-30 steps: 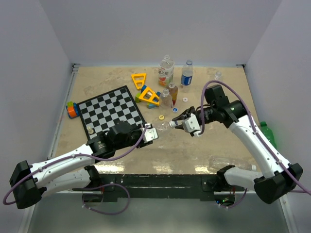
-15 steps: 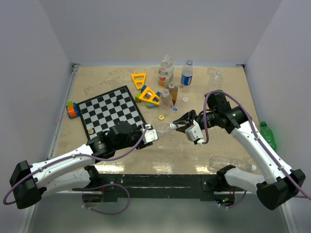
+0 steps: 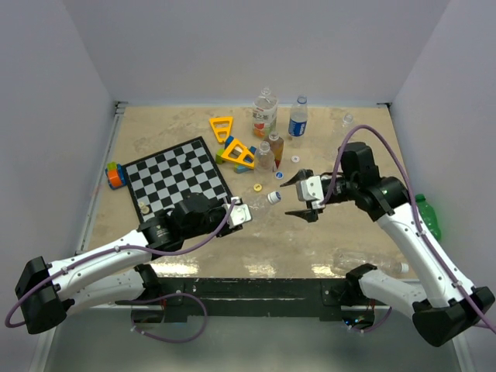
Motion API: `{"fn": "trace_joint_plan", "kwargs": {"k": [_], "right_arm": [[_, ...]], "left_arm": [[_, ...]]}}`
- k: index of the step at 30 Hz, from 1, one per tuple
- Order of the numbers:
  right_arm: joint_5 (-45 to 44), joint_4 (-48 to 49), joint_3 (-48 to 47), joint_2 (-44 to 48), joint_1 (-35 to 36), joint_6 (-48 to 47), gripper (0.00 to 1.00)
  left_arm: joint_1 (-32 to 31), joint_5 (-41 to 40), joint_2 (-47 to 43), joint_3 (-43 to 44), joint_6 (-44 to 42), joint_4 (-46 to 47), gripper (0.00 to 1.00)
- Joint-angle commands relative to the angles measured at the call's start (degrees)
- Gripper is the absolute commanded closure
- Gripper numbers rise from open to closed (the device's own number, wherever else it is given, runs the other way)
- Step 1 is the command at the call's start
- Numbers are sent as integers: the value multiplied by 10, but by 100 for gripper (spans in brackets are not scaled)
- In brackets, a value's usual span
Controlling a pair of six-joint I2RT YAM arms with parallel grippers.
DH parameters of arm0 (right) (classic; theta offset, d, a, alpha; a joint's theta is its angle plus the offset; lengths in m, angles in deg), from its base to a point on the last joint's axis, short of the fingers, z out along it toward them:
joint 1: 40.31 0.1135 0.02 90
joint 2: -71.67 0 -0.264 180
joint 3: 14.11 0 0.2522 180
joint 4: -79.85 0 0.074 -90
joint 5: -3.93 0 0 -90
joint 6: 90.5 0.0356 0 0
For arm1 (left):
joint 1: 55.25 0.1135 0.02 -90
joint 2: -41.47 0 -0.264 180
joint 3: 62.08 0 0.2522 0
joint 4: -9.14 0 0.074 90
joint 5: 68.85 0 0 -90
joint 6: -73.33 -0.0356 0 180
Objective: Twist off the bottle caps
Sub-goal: Unscrew the bottle cap from the plastic bottle.
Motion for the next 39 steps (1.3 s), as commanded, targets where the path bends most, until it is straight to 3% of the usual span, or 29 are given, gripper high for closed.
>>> {"fn": "trace_joint_plan", "kwargs": {"k": [1,3,6,14,22,29,33,37,39], "right_arm": [[-63,143,-14,40,-3,365,29],[-84,181,-9,44,-4,524,23],[-70,156,-29,23,-4,584,16],[-80,172,-4,-35,-4,615,15],[-59,157,0,-78,-3,608,21],[-37,151,4,-82,-3,605,39],[-17,135,-2,-94,-3,587,64],[-2,107,-19,-108,-3,551,100],[0,96,-29,-108,-3,523,100]], "left_arm": [[1,-5,-9,1,7,16,100],[1,-3,-7,1,7,16,100],[1,-3,-4,2,8,16,100],[1,-6,-7,2,8,15,100],[1,-4,-9,2,8,14,100],[1,-5,-9,2,8,14,100],[1,-6,-9,3,7,15,100],[1,-6,-10,2,7,14,100],[1,-6,-10,2,6,14,100]]}}
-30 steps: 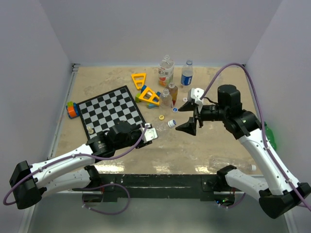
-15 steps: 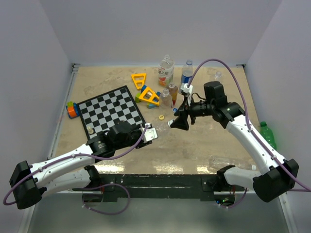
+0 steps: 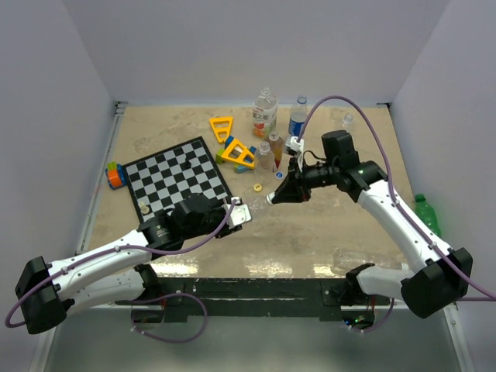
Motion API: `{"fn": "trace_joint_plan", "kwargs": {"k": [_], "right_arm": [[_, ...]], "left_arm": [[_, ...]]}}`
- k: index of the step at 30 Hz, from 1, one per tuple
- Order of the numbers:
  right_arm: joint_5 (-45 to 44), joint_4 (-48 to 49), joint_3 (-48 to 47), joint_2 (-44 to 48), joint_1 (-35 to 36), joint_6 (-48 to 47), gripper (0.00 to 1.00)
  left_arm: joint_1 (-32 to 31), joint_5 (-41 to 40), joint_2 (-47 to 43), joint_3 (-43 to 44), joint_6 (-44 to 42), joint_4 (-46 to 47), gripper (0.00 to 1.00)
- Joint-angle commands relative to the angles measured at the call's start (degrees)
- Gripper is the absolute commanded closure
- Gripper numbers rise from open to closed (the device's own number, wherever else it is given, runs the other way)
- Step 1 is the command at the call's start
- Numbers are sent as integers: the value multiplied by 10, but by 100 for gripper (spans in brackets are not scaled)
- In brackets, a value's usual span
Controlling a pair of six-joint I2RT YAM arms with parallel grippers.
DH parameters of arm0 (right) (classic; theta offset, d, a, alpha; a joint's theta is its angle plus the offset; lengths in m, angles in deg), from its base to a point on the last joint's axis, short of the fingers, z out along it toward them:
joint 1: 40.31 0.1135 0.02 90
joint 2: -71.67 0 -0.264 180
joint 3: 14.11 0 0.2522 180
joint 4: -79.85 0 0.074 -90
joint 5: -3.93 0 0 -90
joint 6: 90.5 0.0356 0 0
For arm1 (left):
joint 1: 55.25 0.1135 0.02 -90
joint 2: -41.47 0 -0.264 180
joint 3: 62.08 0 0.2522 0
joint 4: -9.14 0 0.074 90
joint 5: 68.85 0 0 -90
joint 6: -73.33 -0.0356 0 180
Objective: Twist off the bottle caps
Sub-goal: Unscrew the bottle cap from the plastic bottle.
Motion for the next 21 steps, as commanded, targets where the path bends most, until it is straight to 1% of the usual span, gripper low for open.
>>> {"fn": "trace_joint_plan", "kwargs": {"k": [1,3,6,7,8,9,14,16,18,19,20,21], "right_arm": [[32,-54,-46,-9,2,-80,100],[39,-97,-68,-16,2,-157,100],[54,-227,-116,-43,2,-372,100],[55,-270,-128,-52,2,-460,100],[45,-267,-130,-55,3,-474,100],[32,-266,-132,-53,3,-508,100],[-29,-257,-117,-12,4,-701,100],[-44,-245,-104,17,3,-797,100],[-57,-215,-79,48,4,-852,100],[-63,-211,-70,59,3,-894,100],[-65,-218,-68,63,4,-932,100],[-64,-227,-69,59,4,-944,100]], "left_arm": [[1,-2,-10,2,2,26,100],[1,-2,-10,2,2,26,100],[1,0,-10,2,2,26,100],[0,0,-10,3,2,26,100],[1,0,-10,2,2,26,100],[1,-2,-10,2,2,25,100],[1,-3,-12,2,2,25,100],[1,-2,-12,2,2,25,100],[1,-3,-12,2,2,26,100],[1,-2,-12,2,2,25,100],[1,-2,-11,2,2,26,100],[1,-2,-12,2,2,26,100]]}}
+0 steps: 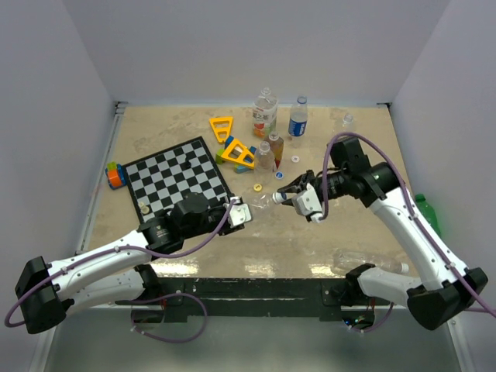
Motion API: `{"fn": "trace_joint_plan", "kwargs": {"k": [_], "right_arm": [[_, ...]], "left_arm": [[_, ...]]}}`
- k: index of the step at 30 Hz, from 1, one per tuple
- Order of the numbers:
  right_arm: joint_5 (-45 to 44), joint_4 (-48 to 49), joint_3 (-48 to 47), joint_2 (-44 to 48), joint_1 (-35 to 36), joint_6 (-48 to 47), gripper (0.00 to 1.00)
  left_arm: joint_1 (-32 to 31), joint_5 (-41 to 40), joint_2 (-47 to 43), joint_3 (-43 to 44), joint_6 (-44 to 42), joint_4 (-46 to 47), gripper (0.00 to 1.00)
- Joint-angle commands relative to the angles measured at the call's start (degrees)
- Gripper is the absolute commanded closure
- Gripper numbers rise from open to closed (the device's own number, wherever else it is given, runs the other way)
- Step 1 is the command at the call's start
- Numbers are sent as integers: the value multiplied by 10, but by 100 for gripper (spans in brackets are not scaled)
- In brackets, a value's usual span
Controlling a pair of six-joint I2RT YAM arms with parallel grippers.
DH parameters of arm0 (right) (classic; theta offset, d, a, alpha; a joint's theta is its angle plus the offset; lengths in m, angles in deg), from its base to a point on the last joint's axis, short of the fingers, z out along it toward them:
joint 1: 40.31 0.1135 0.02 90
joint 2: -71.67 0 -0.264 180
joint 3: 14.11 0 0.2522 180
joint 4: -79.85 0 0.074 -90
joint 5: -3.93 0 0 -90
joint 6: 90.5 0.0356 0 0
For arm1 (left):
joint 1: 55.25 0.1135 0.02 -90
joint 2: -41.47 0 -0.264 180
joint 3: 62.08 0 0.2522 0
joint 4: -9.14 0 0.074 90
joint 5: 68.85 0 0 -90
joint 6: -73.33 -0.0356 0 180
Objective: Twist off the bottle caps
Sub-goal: Unscrew the bottle cap from the plastic bottle.
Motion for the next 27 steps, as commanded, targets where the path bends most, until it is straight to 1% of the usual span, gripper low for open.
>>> {"fn": "trace_joint_plan", "kwargs": {"k": [1,5,10,13,15,16,18,19,20,24,27], "right_arm": [[-51,-7,6,28,-12,-197,100],[-20,-14,21,33,-13,-219,100],[4,-1,46,31,-13,-191,100],[20,-1,62,30,-13,-175,85],[23,-2,68,32,-13,-165,67],[24,-2,68,35,-13,-156,62],[26,18,64,39,-13,-102,54],[25,24,61,41,-13,-76,48],[25,23,57,46,-13,-65,44],[19,27,59,69,-15,-11,35],[12,36,60,94,-18,52,34]], "left_arm": [[3,-13,-12,1,7,-21,100],[3,-13,-12,1,7,-21,100],[3,-11,-12,1,7,-21,100],[3,-12,-12,2,7,-21,100],[3,-12,-12,1,7,-21,100],[3,-11,-12,1,7,-21,100],[3,-11,-11,1,7,-21,100],[3,-11,-12,0,7,-22,100],[3,-12,-12,1,7,-22,100],[3,-13,-13,1,7,-21,100],[3,-13,-14,1,7,-21,100]]}}
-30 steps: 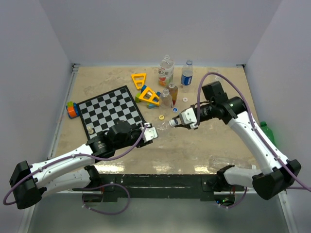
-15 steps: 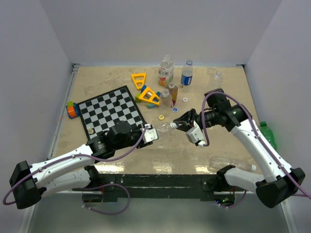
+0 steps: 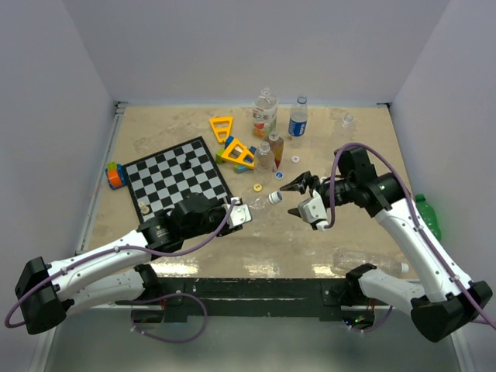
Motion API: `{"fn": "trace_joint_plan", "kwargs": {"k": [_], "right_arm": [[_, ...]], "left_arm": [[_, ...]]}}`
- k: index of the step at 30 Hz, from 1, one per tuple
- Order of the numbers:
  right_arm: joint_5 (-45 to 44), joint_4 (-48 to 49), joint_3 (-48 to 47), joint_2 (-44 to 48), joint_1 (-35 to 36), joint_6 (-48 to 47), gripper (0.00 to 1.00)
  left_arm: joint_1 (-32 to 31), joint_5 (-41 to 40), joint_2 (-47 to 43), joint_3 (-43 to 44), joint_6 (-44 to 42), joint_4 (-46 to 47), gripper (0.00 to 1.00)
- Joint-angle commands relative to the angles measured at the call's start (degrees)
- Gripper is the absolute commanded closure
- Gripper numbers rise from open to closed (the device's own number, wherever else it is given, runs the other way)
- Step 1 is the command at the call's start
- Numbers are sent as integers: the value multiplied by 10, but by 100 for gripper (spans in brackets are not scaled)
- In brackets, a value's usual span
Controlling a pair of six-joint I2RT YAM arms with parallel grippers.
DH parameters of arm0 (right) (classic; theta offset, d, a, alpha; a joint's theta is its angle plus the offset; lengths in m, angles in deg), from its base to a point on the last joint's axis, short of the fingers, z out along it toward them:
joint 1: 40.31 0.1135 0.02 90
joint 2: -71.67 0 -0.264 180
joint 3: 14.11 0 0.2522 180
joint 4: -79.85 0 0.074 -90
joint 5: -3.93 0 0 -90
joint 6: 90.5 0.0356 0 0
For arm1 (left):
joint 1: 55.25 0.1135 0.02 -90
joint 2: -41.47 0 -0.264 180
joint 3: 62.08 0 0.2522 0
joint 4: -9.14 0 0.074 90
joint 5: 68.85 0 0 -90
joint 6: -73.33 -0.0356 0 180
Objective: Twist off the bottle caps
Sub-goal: Unscrew the bottle cap from the plastic bottle.
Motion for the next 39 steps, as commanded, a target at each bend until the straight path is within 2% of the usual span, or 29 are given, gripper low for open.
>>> {"fn": "trace_joint_plan", "kwargs": {"k": [1,3,8,11,12,13,16,18,22,26,32,39], "right_arm": [[-4,24,-6,46,-5,132,33],[-16,54,-10,61,-5,224,33],[-71,176,-11,75,-5,566,28],[-58,187,1,66,-5,657,25],[-42,204,11,63,-5,687,5],[-44,190,9,58,-5,675,2],[-37,200,-2,27,-5,709,2],[-11,168,-18,-7,-5,685,2],[-19,125,-38,-78,-5,676,2],[-13,119,-45,-103,-5,678,2],[7,116,-46,-94,-5,674,13],[34,107,-59,-95,-5,668,19]], "left_arm": [[4,-6,-13,1,11,9,100],[4,-6,-13,1,11,9,100],[4,-3,-11,1,11,10,100],[4,-3,-11,1,11,9,100],[4,-4,-11,1,12,9,100],[4,-5,-10,1,12,9,100],[4,-5,-11,1,12,9,100],[4,-6,-13,1,12,9,100],[4,-6,-16,1,11,9,100],[4,-6,-16,1,11,9,100],[3,-5,-17,1,11,9,100],[4,-5,-15,0,11,9,100]]}}
